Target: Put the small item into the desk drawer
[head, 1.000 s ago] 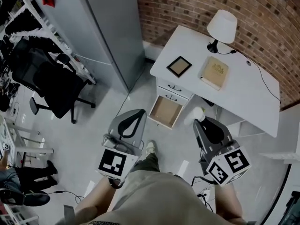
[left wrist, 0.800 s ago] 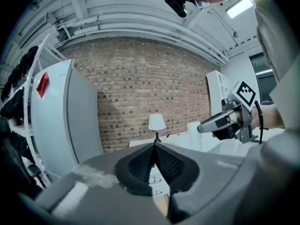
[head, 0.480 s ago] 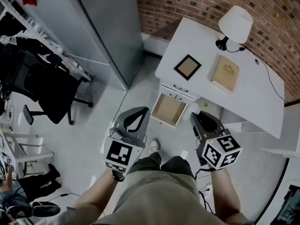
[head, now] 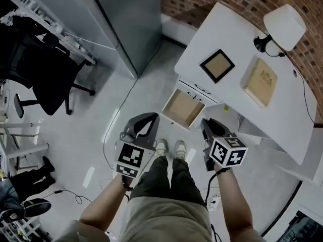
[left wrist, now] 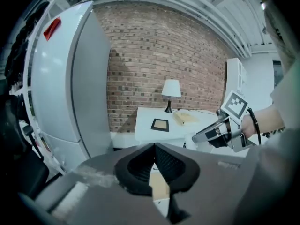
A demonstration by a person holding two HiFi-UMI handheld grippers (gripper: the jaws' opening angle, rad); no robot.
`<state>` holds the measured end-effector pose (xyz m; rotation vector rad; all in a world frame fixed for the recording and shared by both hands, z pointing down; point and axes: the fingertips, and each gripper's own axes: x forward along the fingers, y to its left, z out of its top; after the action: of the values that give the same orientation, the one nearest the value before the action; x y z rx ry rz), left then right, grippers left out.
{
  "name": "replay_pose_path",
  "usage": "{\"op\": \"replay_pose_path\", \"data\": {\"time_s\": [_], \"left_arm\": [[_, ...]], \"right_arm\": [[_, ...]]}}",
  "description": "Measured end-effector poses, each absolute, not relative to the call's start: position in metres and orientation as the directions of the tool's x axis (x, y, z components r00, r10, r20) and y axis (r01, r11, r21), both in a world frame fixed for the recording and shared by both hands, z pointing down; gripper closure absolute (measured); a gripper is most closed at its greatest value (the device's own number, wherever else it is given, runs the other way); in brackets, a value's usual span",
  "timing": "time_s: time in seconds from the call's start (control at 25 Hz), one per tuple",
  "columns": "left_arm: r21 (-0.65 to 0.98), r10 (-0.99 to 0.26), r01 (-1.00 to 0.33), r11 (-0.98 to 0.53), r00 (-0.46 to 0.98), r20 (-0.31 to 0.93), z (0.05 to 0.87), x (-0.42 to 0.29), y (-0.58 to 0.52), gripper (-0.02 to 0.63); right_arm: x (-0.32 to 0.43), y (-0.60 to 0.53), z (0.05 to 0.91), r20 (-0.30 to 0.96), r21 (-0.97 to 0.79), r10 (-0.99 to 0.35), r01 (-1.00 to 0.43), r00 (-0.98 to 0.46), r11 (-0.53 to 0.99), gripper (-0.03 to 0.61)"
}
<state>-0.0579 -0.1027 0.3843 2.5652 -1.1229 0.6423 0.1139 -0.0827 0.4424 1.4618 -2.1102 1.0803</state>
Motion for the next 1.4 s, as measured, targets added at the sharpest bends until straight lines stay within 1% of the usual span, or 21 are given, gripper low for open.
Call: {"op": "replay_pose_path", "data": {"time_s": [0.16, 0.32, 0.48, 0.72, 1.04, 1.24, 1.4], "left_arm": [[0.086, -0.607, -0.745, -0.661, 0.599, 0.523, 0.447, -0.047, -0.12, 0.611], [0.095, -0.602, -0.755, -0.649, 0.586, 0.542, 0.508, -0.041, -0.138, 0.611], [0.129, -0.593, -0.773, -0.621, 0.571, 0.567, 0.576, -0.034, -0.149, 0.611], [0.151, -0.584, -0.785, -0.601, 0.561, 0.587, 0.676, -0.029, -0.157, 0.611], [0.218, -0.548, -0.814, -0.538, 0.535, 0.643, 0.83, -0.034, -0.137, 0.611], [0.218, -0.499, -0.8, -0.558, 0.534, 0.683, 0.915, -0.029, -0.125, 0.611], [0.238, -0.481, -0.798, -0.553, 0.539, 0.691, 0.964, -0.025, -0.117, 0.611]], "right_arm": [[0.114, -0.098, 0.508, 0.688, -0.431, -0.587, -0.891, -0.427, 0.143, 0.508], [0.108, -0.116, 0.577, 0.716, -0.422, -0.548, -0.894, -0.432, 0.152, 0.508], [0.107, -0.136, 0.641, 0.725, -0.445, -0.53, -0.886, -0.44, 0.127, 0.508], [0.105, -0.148, 0.752, 0.776, -0.405, -0.456, -0.899, -0.436, 0.169, 0.507], [0.122, -0.146, 0.904, 0.832, -0.342, -0.4, -0.923, -0.384, 0.175, 0.506], [0.135, -0.142, 0.993, 0.863, -0.313, -0.37, -0.939, -0.344, 0.142, 0.505], [0.145, -0.133, 1.057, 0.887, -0.297, -0.335, -0.949, -0.316, 0.11, 0.503]]}}
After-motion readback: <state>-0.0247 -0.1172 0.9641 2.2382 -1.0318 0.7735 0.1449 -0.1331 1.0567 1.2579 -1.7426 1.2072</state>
